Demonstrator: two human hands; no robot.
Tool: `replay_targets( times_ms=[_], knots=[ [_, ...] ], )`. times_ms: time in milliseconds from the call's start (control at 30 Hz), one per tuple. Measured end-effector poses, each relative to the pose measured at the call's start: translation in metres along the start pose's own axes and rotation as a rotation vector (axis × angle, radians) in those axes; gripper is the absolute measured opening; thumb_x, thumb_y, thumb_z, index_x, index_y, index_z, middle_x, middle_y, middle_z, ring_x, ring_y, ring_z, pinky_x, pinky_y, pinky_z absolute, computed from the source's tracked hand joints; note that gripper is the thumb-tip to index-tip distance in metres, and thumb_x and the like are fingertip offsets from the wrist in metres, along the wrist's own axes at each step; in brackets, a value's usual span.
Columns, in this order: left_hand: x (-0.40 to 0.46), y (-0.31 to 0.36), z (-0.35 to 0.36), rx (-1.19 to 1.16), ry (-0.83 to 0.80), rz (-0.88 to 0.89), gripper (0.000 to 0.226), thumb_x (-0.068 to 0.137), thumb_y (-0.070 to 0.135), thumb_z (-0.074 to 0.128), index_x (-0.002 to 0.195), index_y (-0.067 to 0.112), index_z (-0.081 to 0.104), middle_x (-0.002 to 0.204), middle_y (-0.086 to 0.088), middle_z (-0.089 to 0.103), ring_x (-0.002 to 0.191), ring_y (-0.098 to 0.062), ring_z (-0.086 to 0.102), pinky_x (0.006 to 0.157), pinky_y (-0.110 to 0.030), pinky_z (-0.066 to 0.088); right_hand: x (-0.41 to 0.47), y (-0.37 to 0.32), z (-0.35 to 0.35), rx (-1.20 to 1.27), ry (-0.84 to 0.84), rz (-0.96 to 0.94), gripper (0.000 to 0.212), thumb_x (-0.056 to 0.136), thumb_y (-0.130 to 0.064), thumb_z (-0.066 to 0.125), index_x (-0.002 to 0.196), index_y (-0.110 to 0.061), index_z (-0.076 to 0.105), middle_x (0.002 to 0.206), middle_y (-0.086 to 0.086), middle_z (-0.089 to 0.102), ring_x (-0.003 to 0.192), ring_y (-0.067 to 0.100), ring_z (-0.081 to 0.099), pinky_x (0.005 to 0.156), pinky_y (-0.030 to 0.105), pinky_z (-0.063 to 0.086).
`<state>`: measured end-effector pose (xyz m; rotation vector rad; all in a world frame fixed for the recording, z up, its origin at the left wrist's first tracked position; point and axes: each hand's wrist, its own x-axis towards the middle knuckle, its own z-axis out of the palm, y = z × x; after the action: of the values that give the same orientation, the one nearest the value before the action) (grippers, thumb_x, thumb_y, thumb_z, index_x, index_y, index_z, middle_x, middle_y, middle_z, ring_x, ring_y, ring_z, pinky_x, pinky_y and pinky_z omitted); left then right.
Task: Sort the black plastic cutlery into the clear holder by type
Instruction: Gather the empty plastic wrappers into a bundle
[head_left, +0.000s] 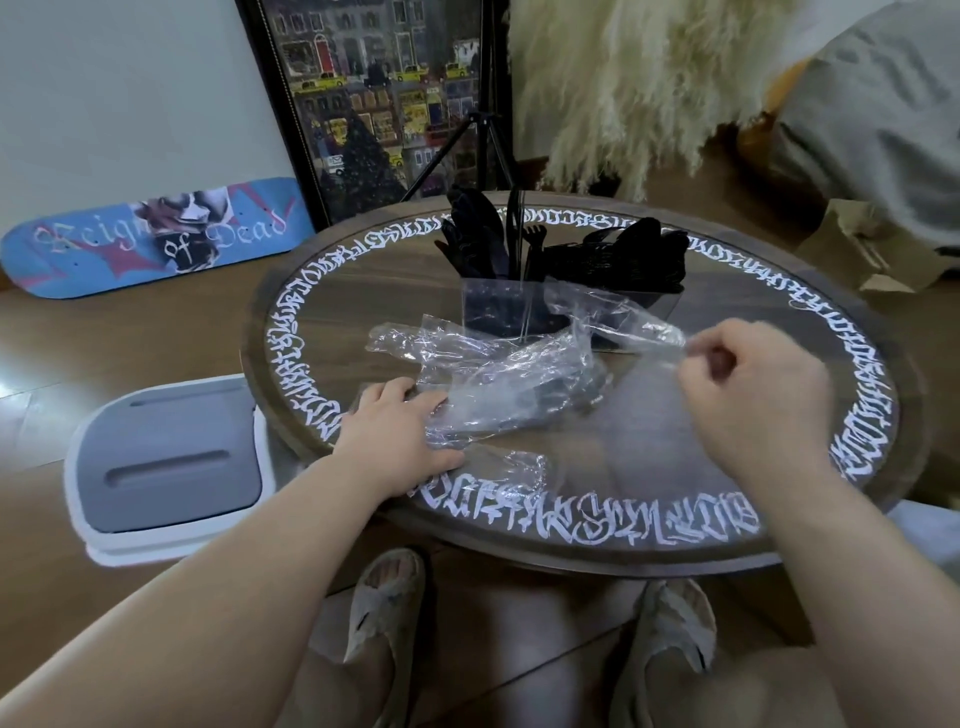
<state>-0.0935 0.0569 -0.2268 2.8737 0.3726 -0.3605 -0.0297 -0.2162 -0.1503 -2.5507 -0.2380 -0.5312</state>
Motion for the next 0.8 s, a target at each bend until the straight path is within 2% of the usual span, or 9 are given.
replay_targets(
  times_ms=[67,167,267,367,400,533,600,667,800],
  knots=[
    [0.0,0.003,0.0,0.002,0.019,0.011,0.083,0.074,0.068,0.063,0.144,0.04,0.029,0.152,0.002,0.025,0.14,-0.025,0.019,0.109,-0.051,0.031,0.001,0.003,-0.006,0.065,0.196,-0.105,0.017,0.079,-0.016,0.051,0.081,-0.011,0.067,0.074,0.003,0.058,0.069,0.019,0.05,0.062,0.029,0.035],
    [0.0,0.005,0.002,-0.004,0.037,0.023,0.091,0.072,0.068,0.064,0.146,0.034,0.024,0.151,0.002,0.027,0.14,-0.026,0.021,0.11,-0.051,0.03,0.0,0.001,-0.008,0.183,0.246,-0.181,0.016,0.078,-0.011,0.052,0.08,-0.011,0.068,0.072,0.0,0.054,0.066,0.005,0.04,0.058,0.018,0.03],
    [0.0,0.006,0.003,-0.028,0.063,0.031,0.1,0.071,0.068,0.066,0.15,0.027,0.019,0.153,0.001,0.026,0.141,-0.026,0.021,0.112,-0.048,0.029,0.001,-0.007,0.007,0.299,0.056,-0.138,0.016,0.08,-0.009,0.056,0.08,-0.02,0.068,0.076,-0.003,0.057,0.066,0.006,0.046,0.064,0.009,0.036],
    [0.001,0.005,0.004,-0.12,0.092,0.037,0.109,0.071,0.063,0.071,0.152,0.022,0.011,0.154,-0.001,0.023,0.141,-0.025,0.023,0.115,-0.042,0.027,0.004,-0.014,0.034,0.223,-0.156,-0.146,0.017,0.084,-0.008,0.06,0.084,-0.02,0.071,0.078,-0.005,0.058,0.079,0.018,0.056,0.073,0.028,0.042],
    [0.0,0.006,0.004,-0.157,0.109,0.041,0.112,0.07,0.061,0.073,0.152,0.02,0.009,0.154,-0.002,0.022,0.141,-0.024,0.023,0.115,-0.04,0.027,0.004,-0.017,0.042,0.169,-0.245,-0.155,0.016,0.086,-0.01,0.059,0.088,-0.02,0.071,0.081,-0.005,0.057,0.087,0.021,0.056,0.075,0.028,0.04],
    [0.002,0.0,0.005,-0.143,0.203,0.034,0.122,0.065,0.066,0.073,0.152,0.019,0.002,0.157,-0.005,0.014,0.145,-0.025,0.014,0.118,-0.042,0.019,0.005,-0.023,0.058,0.011,-0.534,-0.066,0.041,0.088,-0.017,0.053,0.129,-0.023,0.055,0.126,0.005,0.051,0.121,0.029,0.04,0.095,0.03,0.033],
    [0.004,-0.007,0.005,-0.045,0.22,-0.007,0.129,0.059,0.078,0.065,0.152,0.022,-0.005,0.159,-0.006,0.009,0.146,-0.028,0.006,0.118,-0.048,0.016,0.006,-0.024,0.054,0.078,-0.559,0.054,0.061,0.085,-0.019,0.056,0.143,-0.024,0.038,0.144,0.008,0.036,0.131,0.031,0.034,0.105,0.034,0.03],
    [0.004,-0.013,0.005,-0.029,0.175,-0.049,0.133,0.052,0.086,0.059,0.15,0.029,-0.011,0.16,-0.006,0.004,0.147,-0.031,0.0,0.117,-0.054,0.015,0.005,-0.023,0.05,0.203,-0.541,0.172,0.071,0.085,-0.02,0.058,0.148,-0.024,0.026,0.152,0.007,0.026,0.135,0.028,0.033,0.107,0.037,0.03],
    [-0.001,-0.014,0.006,-0.142,0.049,-0.081,0.134,0.053,0.076,0.071,0.15,0.033,-0.012,0.16,-0.005,-0.005,0.147,-0.031,0.004,0.116,-0.056,0.019,-0.011,-0.026,0.057,0.303,-0.64,0.263,0.08,0.085,-0.024,0.06,0.151,-0.023,0.015,0.156,0.005,0.017,0.138,0.025,0.03,0.107,0.036,0.03]
  ],
)
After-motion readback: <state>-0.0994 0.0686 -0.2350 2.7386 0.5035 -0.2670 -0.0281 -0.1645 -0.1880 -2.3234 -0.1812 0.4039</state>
